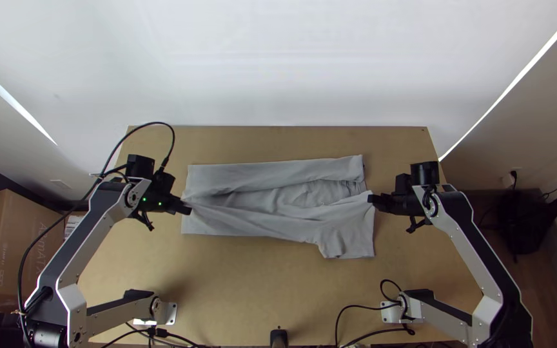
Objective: Fold the t-shirt
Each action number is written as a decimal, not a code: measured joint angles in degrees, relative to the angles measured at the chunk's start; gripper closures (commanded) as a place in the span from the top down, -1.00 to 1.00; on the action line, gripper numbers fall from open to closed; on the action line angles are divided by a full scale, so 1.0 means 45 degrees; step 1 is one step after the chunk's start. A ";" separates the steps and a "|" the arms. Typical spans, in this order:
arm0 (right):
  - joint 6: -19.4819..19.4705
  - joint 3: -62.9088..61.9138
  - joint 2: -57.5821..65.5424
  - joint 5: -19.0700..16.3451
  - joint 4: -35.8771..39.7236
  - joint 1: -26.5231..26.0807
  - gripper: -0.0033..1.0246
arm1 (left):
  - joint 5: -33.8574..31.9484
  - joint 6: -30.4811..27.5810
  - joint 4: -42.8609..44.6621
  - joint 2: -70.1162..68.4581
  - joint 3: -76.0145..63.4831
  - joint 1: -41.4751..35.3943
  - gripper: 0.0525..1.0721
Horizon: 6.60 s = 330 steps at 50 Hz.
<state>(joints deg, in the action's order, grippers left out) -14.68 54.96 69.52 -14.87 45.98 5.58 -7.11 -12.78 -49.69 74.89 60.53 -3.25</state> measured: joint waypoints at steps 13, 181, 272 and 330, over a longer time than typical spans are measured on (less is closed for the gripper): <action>0.0136 0.1292 0.1331 0.0063 -0.0102 -0.0019 -0.95 | -0.0121 0.0602 0.0670 0.0865 0.1195 0.0520 -0.95; -0.4692 0.9214 0.6067 -0.9515 -0.0049 -0.2827 0.92 | -0.5979 0.2346 0.4245 0.7582 0.1870 0.3094 -0.95; -0.4065 0.7295 0.5474 -0.9437 -0.0316 -0.3269 0.92 | -0.3298 0.7329 -0.1885 1.1468 1.4358 -0.5571 -0.95; -0.2497 0.4677 0.8505 -0.6781 -0.3968 0.1535 0.92 | -0.0199 0.6980 0.0952 0.6484 1.5120 -0.3434 0.92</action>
<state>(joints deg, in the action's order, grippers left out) -25.91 76.01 107.79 -45.39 28.12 12.49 -8.01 18.63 -45.41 104.07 128.57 -18.70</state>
